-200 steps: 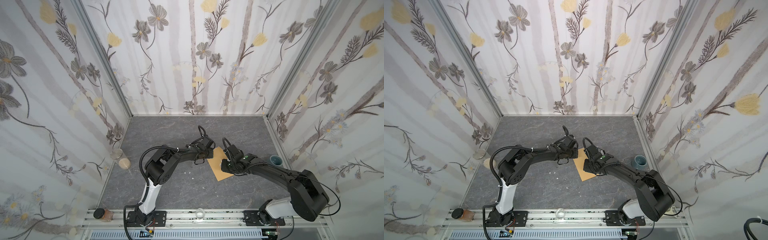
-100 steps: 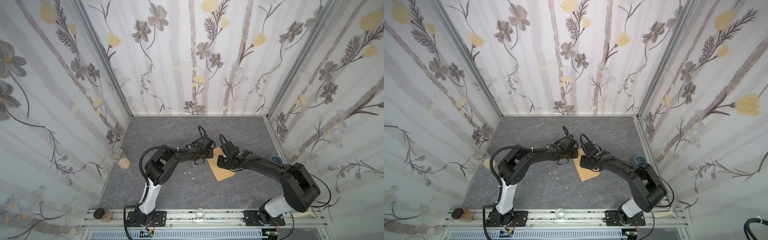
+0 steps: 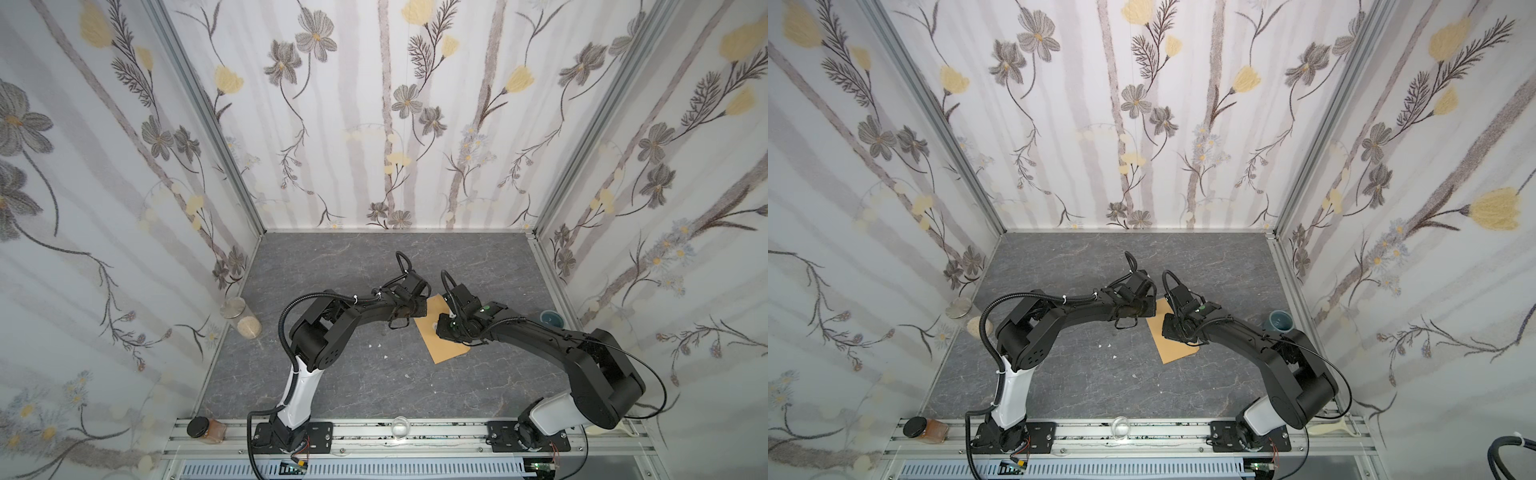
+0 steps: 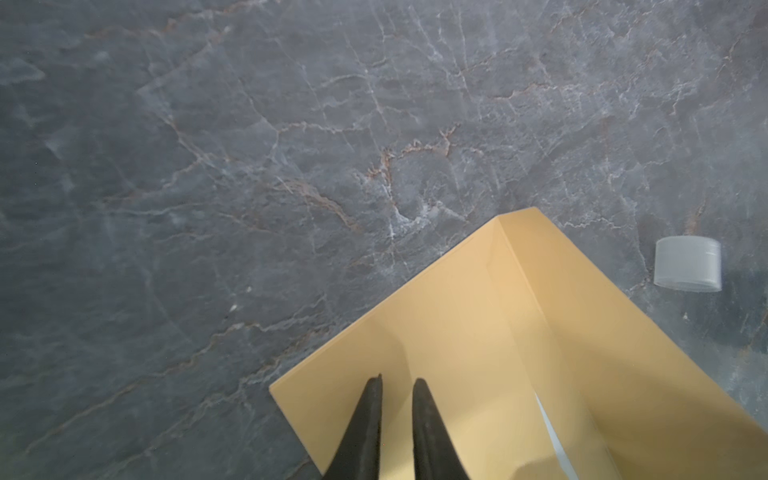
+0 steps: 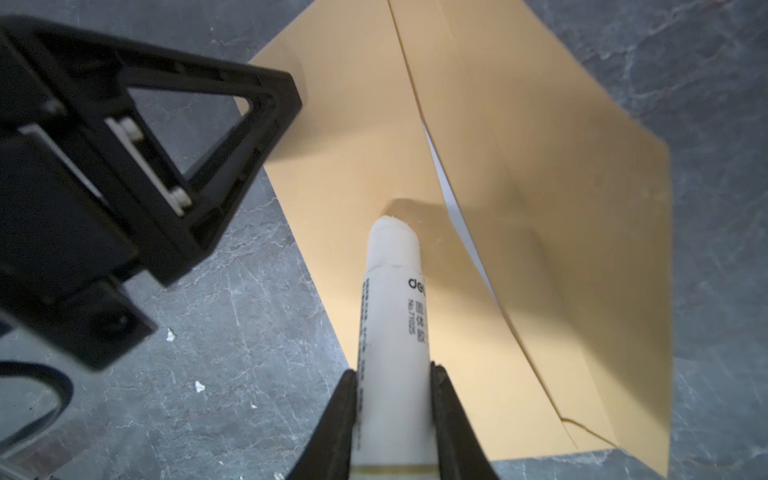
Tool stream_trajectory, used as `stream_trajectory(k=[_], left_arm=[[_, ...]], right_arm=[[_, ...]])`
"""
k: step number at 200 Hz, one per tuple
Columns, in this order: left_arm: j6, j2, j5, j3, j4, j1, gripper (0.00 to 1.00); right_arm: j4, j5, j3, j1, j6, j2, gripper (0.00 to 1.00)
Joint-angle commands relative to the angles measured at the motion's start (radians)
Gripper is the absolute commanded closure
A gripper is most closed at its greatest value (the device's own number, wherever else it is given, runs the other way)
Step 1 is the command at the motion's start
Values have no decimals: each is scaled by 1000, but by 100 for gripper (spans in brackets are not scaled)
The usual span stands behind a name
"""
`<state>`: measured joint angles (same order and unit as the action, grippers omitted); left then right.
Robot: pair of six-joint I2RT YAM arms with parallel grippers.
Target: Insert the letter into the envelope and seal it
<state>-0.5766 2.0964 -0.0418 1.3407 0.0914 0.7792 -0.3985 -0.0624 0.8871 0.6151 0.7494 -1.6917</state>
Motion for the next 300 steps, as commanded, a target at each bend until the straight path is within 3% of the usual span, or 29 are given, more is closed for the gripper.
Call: stream_trajectory(k=[1,121,192,267,300], left_arm=[[-9,13,-17,-5,117,2,82],[-28,4,-22,-28,117,2,82],[-31,6,-26,-28,117,2,82],[-42,-1,-23,-35,116,2,82],[-49,-3,-18,-38,117,1,82]], right_arm=[[-29,53,28,-7,-21,-46,100],[-48,41,-105,6,52,89,100],[20,25,18,-5,-2,-73,100],[-27,4,-125,3,68,134,100],[-14,9,-182,4,89,148,100]])
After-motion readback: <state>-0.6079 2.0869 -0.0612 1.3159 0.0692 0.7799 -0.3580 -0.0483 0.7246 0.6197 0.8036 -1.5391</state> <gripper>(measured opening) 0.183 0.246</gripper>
